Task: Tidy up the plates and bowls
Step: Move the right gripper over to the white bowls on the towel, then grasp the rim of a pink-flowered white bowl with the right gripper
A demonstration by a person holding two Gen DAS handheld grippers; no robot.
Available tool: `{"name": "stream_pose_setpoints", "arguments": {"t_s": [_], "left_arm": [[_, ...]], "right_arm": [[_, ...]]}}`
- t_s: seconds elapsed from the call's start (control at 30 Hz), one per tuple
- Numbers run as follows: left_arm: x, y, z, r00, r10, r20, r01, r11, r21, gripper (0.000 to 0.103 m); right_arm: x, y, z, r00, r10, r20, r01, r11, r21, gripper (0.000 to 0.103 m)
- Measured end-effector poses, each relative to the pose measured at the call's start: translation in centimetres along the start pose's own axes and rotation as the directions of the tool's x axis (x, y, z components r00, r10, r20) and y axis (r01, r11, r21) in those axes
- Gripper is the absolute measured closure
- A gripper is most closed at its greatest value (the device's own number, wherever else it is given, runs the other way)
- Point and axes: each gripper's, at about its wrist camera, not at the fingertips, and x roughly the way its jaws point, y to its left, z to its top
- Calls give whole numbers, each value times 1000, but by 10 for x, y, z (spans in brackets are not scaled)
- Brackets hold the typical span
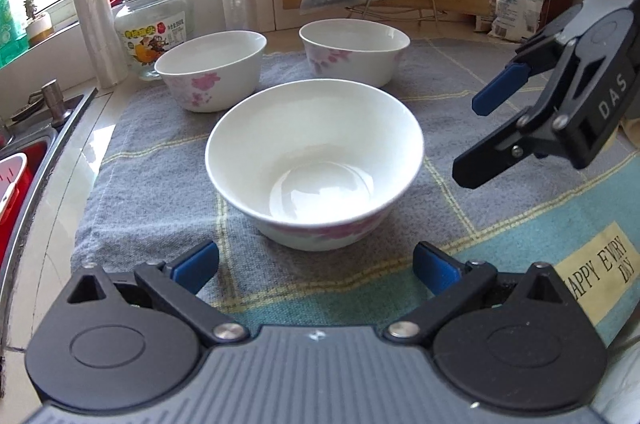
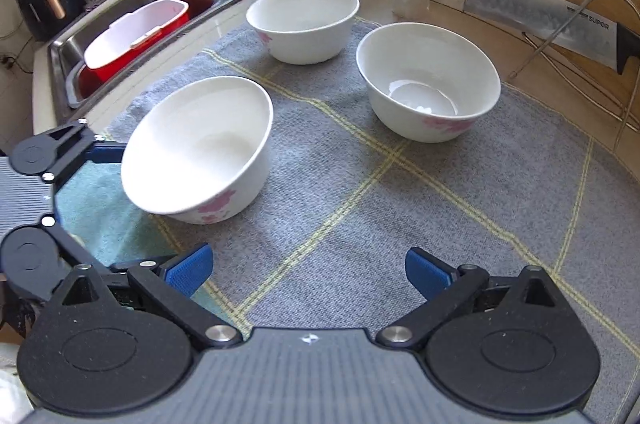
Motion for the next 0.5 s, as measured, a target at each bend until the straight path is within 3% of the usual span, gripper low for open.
{"name": "stream_pose_setpoints", "arguments": {"t_s": [0.1, 0.27, 0.5], "left_arm": [[6, 5, 0, 999, -41, 3, 41, 999, -27, 0], [10, 5, 1, 999, -50, 20, 50, 999, -1, 0], [10, 8, 2, 998, -63, 26, 63, 998, 11, 1]], "right_arm": [[-2, 2, 5, 1000, 25, 13, -25, 1000, -6, 0], [3, 7, 18, 999, 43, 16, -42, 999, -31, 0], [9, 22, 34, 992, 128, 2, -127, 989, -81, 0]]}}
